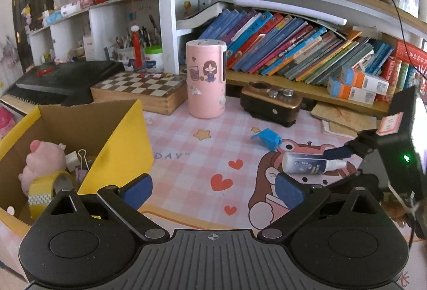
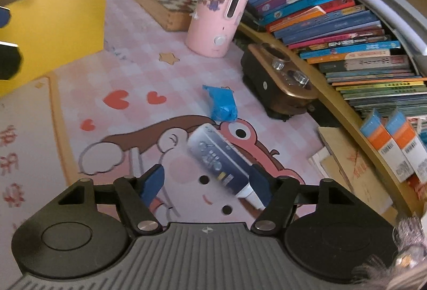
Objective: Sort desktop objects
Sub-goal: 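Close the right gripper around the white spray bottle and lift it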
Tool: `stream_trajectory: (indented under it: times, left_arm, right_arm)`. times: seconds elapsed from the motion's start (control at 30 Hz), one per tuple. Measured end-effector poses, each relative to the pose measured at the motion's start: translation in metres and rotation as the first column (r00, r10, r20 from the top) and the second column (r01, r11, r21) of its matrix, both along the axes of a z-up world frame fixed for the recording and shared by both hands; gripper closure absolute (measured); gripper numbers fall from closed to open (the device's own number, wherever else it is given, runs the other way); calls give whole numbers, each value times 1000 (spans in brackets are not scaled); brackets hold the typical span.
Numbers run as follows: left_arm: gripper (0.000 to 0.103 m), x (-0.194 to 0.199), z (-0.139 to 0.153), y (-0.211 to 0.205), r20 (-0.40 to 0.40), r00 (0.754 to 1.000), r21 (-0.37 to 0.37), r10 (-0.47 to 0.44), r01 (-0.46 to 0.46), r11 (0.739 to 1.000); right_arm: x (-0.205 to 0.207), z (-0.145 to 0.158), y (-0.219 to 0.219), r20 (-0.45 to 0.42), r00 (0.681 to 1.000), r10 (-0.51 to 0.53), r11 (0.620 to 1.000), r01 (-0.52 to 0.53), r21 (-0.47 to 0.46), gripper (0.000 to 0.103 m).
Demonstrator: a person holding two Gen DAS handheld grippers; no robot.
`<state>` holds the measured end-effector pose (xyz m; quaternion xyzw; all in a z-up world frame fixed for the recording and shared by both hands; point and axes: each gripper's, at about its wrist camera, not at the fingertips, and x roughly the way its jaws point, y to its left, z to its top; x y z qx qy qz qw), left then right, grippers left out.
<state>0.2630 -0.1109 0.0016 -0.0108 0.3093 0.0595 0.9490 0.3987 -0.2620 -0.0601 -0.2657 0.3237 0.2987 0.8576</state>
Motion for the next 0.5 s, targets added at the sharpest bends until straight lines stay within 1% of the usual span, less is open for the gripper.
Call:
stream_trajectory:
  times: [0.17, 0.27, 0.33, 0.4, 0.43, 0.5]
  left_arm:
    - [3, 5, -1, -3, -12, 1000, 10, 3, -3, 1000]
    - [3, 6, -1, -4, -15, 1000, 16, 4, -3, 1000]
    - [3, 5, 0, -5, -13, 1000, 18, 2, -1, 1000]
    - [3, 5, -1, -5, -14, 1000, 18, 4, -3, 1000]
    - [3, 4, -1, -5, -16, 1000, 17, 5, -5, 1000]
    - [3, 4, -1, -4, -18, 1000, 13, 9, -9, 1000]
  right_arm:
    - [19, -4, 2, 14, 1000, -6, 1000, 6, -20, 35]
    - [30, -7, 3, 18, 1000, -14, 999, 15, -33, 41]
    - [39, -11, 2, -6, 999, -40, 998, 40, -40, 51]
    - [48, -12, -3, -61, 996, -62, 998, 63, 8, 55]
    - [51, -12, -5, -81, 994, -70, 997, 73, 24, 64]
    - [51, -12, -6, -103, 992, -68, 997, 72, 39, 69]
